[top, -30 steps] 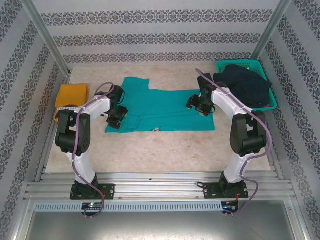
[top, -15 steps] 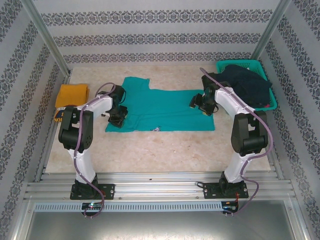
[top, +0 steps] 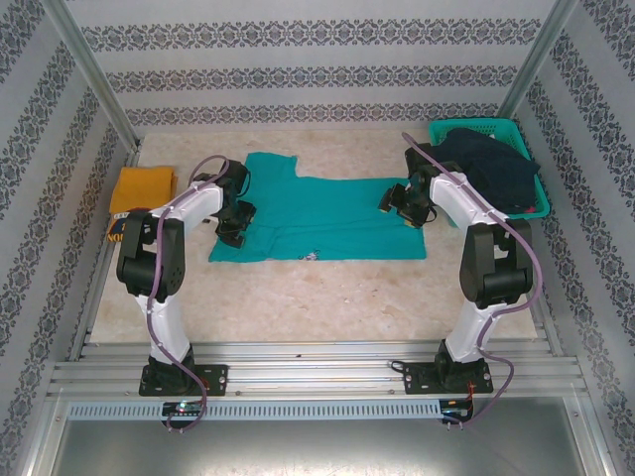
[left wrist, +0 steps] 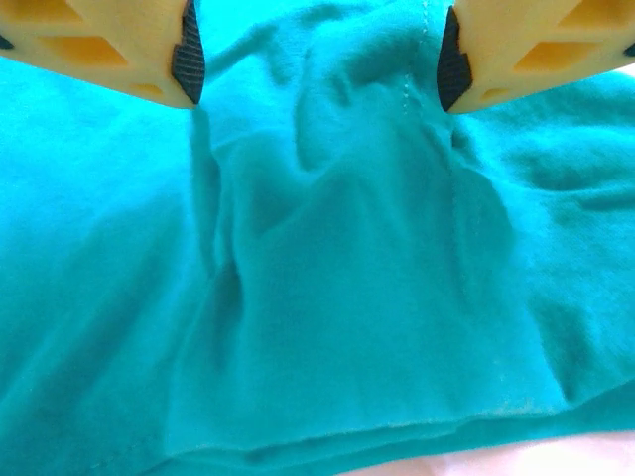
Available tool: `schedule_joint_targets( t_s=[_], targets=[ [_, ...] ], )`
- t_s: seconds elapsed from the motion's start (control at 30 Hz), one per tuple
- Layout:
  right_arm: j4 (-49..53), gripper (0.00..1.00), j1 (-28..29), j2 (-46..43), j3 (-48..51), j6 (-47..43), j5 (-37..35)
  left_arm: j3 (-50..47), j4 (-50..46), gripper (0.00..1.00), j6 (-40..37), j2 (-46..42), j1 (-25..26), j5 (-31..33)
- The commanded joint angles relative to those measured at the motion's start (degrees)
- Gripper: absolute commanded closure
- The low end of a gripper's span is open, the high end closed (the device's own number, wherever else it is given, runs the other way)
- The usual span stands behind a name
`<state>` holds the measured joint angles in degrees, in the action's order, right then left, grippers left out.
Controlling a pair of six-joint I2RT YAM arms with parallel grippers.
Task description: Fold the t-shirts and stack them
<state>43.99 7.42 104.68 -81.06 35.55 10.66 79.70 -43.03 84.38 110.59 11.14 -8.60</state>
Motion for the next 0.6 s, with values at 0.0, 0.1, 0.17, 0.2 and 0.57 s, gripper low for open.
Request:
schedule_joint_targets(
  t_s=[0.0,0.1,0.17,0.2,0.57],
  targets=[
    [-1.39,0.34,-0.63,1.67,-1.25,-1.02,1.24,-2.30,-3.11,0.29,0.79,-2.43,-0.11,0.51],
    [-3.12,0.34,-0.55,3.86,-1.97,-1.13,2.11,-0.66,-2.91,0.21,-2.54,-3.77,0.40,2.69],
    [-4.19,0.34,-0.41,6.04,-2.75,-1.06,2.95,2.02,-1.50,0.17,-5.44,-2.49,0.30,2.89],
    [-4.58,0.34,-0.31,7.27,-3.26,-1.04,3.14,3.72,-0.41,0.16,-6.45,-0.84,0.16,2.05],
    [-4.32,0.33,1.45,12.65,-3.07,-2.21,-1.24,5.09,4.51,0.13,-9.13,8.48,-0.06,-1.91]
  ],
)
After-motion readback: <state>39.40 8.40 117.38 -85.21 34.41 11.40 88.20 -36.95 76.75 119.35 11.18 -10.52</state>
